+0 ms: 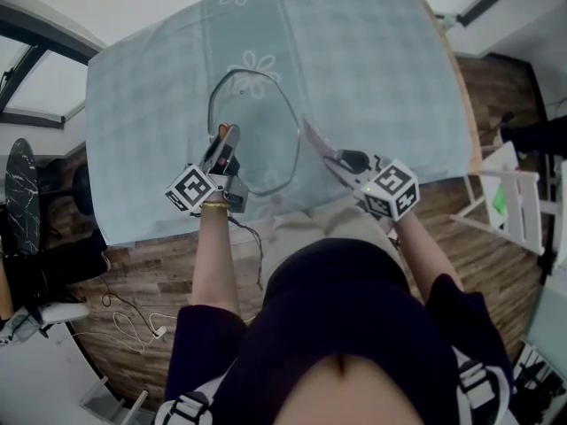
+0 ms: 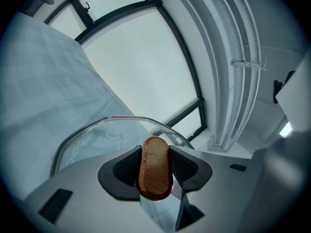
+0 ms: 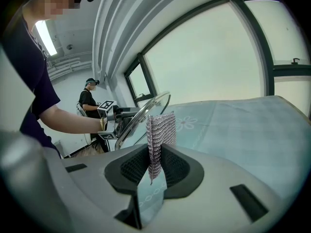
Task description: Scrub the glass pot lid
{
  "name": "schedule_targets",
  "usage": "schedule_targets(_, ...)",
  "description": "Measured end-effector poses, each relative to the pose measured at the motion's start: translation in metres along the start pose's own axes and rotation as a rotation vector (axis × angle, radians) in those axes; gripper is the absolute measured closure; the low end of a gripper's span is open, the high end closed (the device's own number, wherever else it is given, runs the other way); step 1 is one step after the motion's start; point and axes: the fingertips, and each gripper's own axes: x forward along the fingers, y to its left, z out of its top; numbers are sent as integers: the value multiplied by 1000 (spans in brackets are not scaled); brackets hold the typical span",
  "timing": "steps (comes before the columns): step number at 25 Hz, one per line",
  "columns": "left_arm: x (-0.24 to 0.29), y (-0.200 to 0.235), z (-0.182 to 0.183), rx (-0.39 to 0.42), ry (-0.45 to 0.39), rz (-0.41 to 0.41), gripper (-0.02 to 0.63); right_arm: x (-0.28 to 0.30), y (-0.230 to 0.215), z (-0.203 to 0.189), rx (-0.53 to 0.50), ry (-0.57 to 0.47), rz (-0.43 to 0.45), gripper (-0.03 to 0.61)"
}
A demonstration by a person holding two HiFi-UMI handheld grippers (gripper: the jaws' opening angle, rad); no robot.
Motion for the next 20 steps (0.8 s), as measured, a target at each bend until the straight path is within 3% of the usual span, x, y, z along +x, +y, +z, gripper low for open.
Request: schedule_targets(20,38,10,-41,137,178,218,446,-20,-56,16,-12,-59,-26,501)
